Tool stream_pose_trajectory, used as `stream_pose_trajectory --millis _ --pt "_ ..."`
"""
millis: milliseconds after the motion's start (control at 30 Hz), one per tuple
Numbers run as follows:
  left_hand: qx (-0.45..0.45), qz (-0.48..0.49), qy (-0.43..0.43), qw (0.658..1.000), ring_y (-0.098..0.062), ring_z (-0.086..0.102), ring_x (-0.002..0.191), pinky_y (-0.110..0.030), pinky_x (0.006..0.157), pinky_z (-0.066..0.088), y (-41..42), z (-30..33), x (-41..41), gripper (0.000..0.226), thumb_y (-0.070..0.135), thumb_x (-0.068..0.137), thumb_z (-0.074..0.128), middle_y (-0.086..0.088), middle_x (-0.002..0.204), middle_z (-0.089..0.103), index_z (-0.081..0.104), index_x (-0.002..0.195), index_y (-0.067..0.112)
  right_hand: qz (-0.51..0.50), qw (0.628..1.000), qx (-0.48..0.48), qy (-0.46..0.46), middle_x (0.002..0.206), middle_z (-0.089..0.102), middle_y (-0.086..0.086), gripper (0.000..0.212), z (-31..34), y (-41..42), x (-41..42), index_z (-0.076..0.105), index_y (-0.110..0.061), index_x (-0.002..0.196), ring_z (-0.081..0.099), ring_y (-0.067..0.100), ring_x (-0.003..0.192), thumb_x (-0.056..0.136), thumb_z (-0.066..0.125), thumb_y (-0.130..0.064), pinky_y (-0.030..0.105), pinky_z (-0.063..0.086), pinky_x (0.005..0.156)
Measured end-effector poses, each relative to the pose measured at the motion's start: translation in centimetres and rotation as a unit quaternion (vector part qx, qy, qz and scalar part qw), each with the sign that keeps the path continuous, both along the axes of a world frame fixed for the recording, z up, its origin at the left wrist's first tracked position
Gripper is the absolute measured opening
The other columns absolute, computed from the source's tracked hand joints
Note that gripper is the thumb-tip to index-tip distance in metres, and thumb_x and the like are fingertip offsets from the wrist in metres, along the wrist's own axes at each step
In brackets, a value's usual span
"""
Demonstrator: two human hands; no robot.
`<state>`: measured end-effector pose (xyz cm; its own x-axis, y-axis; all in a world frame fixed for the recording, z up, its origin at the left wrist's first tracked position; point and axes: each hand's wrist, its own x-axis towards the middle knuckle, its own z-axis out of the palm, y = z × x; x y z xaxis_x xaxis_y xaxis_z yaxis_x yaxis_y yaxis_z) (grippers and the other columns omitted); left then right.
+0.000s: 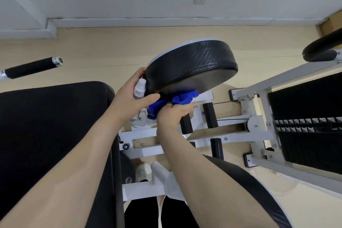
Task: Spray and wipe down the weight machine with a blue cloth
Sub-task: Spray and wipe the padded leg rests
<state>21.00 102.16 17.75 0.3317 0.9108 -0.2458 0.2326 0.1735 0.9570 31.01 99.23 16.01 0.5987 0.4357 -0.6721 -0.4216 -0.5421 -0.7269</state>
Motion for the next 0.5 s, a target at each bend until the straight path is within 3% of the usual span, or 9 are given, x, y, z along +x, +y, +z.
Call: stream_pose_trajectory --millis 67,200,300,367,433,500 --pt "-0.024 0.002 -0.012 1.0 -0.002 0.061 0.084 -0.027 0.074 0.05 0.2 -0.1 -0.2 0.051 0.037 0.07 0.066 0.021 0.1 0.063 0.045 0.114 0.054 -0.008 0.999 -0.011 0.035 0.112 0.049 0.003 0.034 1.0 0.0 0.3 0.033 -0.016 0.124 0.05 0.017 0.095 0.095 0.042 -0.002 0.029 0.04 0.081" --pt "-0.069 -0.004 -0.052 0.996 -0.009 0.063 0.096 -0.024 0.076 0.051 0.1 0.1 -0.5 0.048 0.03 0.074 0.064 0.006 0.109 0.065 0.047 0.112 0.054 -0.066 0.991 0.09 0.074 0.121 0.048 0.001 0.032 3.2 -0.5 0.6 0.028 -0.032 0.113 0.053 0.017 0.104 0.097 0.041 -0.008 0.03 0.047 0.083" --pt "-0.071 -0.005 -0.068 0.995 -0.019 0.064 0.095 -0.033 0.078 0.054 -0.2 0.0 -0.5 0.053 0.037 0.071 0.066 0.0 0.108 0.065 0.049 0.121 0.041 -0.011 0.997 0.063 -0.031 0.124 0.047 0.007 0.038 1.7 -0.5 0.3 0.027 -0.03 0.111 0.052 0.021 0.108 0.091 0.042 -0.001 0.036 0.047 0.091" --pt "-0.054 0.01 -0.053 0.997 -0.023 0.062 0.075 -0.035 0.068 0.055 -0.2 -0.2 -0.4 0.053 0.037 0.072 0.064 0.0 0.093 0.064 0.048 0.123 0.035 0.0 0.998 0.025 -0.059 0.12 0.051 0.012 0.035 0.4 0.1 0.1 0.034 -0.023 0.111 0.055 0.024 0.103 0.088 0.041 0.003 0.037 0.05 0.086" --pt "-0.046 0.028 -0.04 0.998 -0.019 0.055 0.06 -0.027 0.057 0.049 -0.3 -0.6 -0.4 0.051 0.03 0.075 0.064 0.007 0.076 0.06 0.047 0.123 0.032 -0.027 0.997 -0.04 0.061 0.115 0.058 0.01 0.027 -0.8 0.8 -0.3 0.047 -0.014 0.113 0.058 0.025 0.1 0.091 0.037 -0.001 0.035 0.052 0.07" --pt "-0.038 0.038 -0.027 0.998 -0.016 0.053 0.055 -0.022 0.055 0.046 -0.6 -0.7 -0.5 0.044 0.021 0.08 0.064 0.015 0.067 0.057 0.048 0.121 0.03 -0.028 0.98 -0.073 0.182 0.121 0.06 0.01 0.032 -1.3 0.9 -0.4 0.054 -0.014 0.118 0.059 0.032 0.106 0.094 0.034 -0.009 0.045 0.055 0.077"
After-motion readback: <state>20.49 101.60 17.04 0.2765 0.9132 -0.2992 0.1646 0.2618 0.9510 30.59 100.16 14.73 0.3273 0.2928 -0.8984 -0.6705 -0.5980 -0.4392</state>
